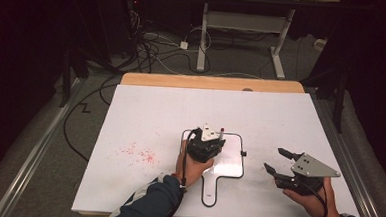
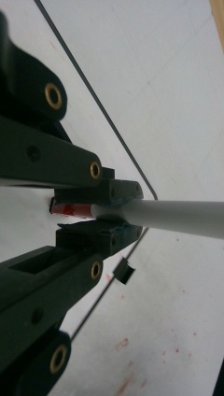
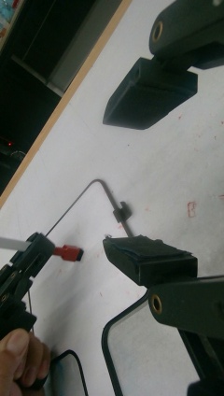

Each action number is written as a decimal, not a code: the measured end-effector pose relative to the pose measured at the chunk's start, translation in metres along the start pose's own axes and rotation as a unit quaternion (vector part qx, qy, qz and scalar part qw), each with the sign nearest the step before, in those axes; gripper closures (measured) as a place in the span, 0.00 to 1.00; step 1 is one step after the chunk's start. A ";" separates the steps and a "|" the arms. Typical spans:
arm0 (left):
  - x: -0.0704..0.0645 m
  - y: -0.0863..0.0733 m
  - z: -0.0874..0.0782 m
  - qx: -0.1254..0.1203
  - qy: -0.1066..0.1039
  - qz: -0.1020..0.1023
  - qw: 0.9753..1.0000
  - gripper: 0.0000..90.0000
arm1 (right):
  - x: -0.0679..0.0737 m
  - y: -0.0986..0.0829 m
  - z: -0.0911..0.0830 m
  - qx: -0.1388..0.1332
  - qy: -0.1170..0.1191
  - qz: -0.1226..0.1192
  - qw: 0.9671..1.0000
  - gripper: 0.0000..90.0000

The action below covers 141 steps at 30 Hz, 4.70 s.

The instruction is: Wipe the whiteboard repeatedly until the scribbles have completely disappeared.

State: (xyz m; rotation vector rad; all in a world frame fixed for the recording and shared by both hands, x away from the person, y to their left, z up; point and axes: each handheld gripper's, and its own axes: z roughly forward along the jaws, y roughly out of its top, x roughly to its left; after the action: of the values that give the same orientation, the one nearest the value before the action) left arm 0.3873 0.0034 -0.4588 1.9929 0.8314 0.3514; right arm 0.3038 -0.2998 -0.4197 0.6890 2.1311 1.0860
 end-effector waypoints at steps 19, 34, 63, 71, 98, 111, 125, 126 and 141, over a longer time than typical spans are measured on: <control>-0.013 0.005 0.012 -0.006 -0.024 -0.005 1.000 0.88 | 0.002 0.001 0.003 0.004 0.003 -0.005 1.000 0.40; -0.033 0.013 0.020 0.011 -0.045 0.032 0.998 0.88 | 0.000 -0.001 -0.001 0.004 -0.002 -0.003 1.000 0.40; 0.049 -0.026 -0.034 -0.022 0.021 -0.024 0.999 0.88 | 0.002 0.001 0.000 0.002 -0.001 -0.007 1.000 0.40; 0.021 -0.013 -0.010 -0.021 -0.016 -0.003 1.000 0.88 | 0.003 0.001 0.001 0.003 -0.001 -0.010 1.000 0.40; 0.037 -0.021 -0.033 -0.002 0.015 -0.005 1.000 0.88 | 0.003 0.001 -0.001 0.004 -0.004 -0.011 1.000 0.40; -0.027 0.011 0.019 0.011 -0.048 0.045 0.998 0.88 | 0.002 0.000 -0.001 0.006 -0.003 -0.009 1.000 0.40; -0.059 0.016 0.029 0.015 -0.082 0.077 0.994 0.87 | 0.002 -0.001 -0.001 0.005 -0.004 -0.011 1.000 0.40; -0.056 0.015 0.027 0.015 -0.081 0.076 0.994 0.88 | 0.001 -0.001 -0.001 0.005 -0.004 -0.010 1.000 0.39; 0.006 -0.025 -0.040 0.017 -0.031 0.032 0.999 0.87 | 0.002 0.000 -0.002 0.005 -0.008 -0.009 1.000 0.40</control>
State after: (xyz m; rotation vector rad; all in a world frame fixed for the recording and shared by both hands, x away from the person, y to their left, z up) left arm 0.3597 0.0419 -0.4591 2.0561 0.7406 0.3127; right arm 0.3011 -0.2995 -0.4193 0.6785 2.1265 1.0573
